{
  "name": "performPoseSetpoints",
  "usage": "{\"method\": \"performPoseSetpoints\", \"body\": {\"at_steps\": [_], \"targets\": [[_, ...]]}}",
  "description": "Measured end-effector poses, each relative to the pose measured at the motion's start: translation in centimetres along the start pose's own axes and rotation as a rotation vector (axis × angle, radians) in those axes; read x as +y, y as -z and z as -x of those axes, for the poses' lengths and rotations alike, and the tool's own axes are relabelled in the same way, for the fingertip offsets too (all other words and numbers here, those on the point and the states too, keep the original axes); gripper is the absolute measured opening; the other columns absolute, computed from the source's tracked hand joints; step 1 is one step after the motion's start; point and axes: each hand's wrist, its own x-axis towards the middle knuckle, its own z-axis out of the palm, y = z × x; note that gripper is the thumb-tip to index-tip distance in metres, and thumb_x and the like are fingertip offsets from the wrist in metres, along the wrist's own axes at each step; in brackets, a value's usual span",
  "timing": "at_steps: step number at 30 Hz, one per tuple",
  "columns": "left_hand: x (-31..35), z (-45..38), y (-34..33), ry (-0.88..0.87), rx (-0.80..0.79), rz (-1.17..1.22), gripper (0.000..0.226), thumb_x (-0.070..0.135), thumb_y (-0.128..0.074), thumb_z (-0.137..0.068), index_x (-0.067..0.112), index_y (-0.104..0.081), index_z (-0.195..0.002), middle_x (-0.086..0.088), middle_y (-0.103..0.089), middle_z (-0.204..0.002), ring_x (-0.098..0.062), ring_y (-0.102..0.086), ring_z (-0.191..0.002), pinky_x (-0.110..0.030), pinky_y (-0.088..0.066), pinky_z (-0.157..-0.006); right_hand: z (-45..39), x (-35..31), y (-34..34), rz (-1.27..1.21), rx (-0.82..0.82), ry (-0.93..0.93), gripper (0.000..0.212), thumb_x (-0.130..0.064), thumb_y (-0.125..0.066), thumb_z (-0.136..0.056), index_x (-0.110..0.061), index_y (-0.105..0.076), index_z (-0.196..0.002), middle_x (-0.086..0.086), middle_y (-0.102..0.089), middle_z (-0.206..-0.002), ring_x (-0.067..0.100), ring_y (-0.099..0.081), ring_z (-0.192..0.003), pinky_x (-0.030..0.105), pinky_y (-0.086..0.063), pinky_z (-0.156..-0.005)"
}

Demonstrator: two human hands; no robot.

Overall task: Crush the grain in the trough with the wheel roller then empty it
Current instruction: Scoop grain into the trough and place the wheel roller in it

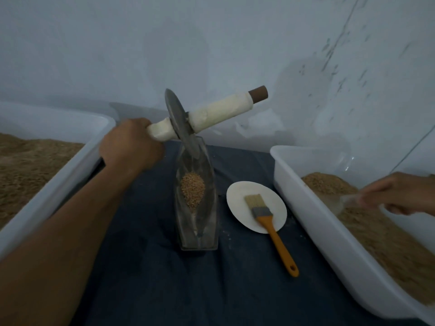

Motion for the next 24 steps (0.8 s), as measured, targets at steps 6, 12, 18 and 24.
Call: {"method": "performPoseSetpoints", "body": {"at_steps": [6, 12, 18, 24], "targets": [[0.0, 0.1, 0.1, 0.003, -0.018, 0.007, 0.022, 0.025, -0.068, -0.081, 0.021, -0.065, -0.103, -0.011, -0.067, -0.102, -0.038, -0.063, -0.099, -0.035, -0.039, -0.072, -0.9, -6.0, -3.1, -0.048, 0.214, 0.028, 0.039, -0.067, -0.078, -0.068, -0.033, -0.081, -0.087, 0.0, -0.065, -0.062, 0.013, -0.042, -0.05, 0.025, -0.033, -0.048], [-0.2, 0.0, 0.2, 0.022, -0.047, 0.003, 0.025, 0.023, -0.07, -0.082, 0.019, -0.065, -0.107, -0.015, -0.066, -0.105, -0.04, -0.061, -0.099, -0.04, -0.043, -0.075, 0.0, -5.0, -3.1, -0.246, 0.29, 0.011, 0.041, -0.057, -0.084, -0.059, -0.027, -0.082, -0.086, 0.005, -0.065, -0.066, 0.012, -0.043, -0.051, 0.023, -0.032, -0.047], [-0.1, 0.0, 0.3, 0.045, -0.066, 0.009, 0.028, 0.026, -0.072, -0.081, 0.02, -0.065, -0.108, -0.015, -0.066, -0.104, -0.04, -0.063, -0.097, -0.045, -0.048, -0.081, 2.5, -3.3, -2.3, -0.386, 0.48, -0.019, 0.038, -0.046, -0.087, -0.057, -0.02, -0.082, -0.084, 0.002, -0.077, -0.083, 0.015, -0.047, -0.054, 0.025, -0.038, -0.05], [-0.3, 0.0, -0.1, 0.054, -0.056, 0.02, 0.029, 0.026, -0.073, -0.081, 0.019, -0.066, -0.109, -0.015, -0.066, -0.105, -0.041, -0.062, -0.099, -0.046, -0.047, -0.08, 3.7, -3.1, -2.7, -0.555, 0.548, 0.024, 0.051, -0.049, -0.085, -0.064, -0.016, -0.076, -0.102, 0.001, -0.077, -0.083, 0.011, -0.045, -0.051, 0.027, -0.038, -0.049]]}}
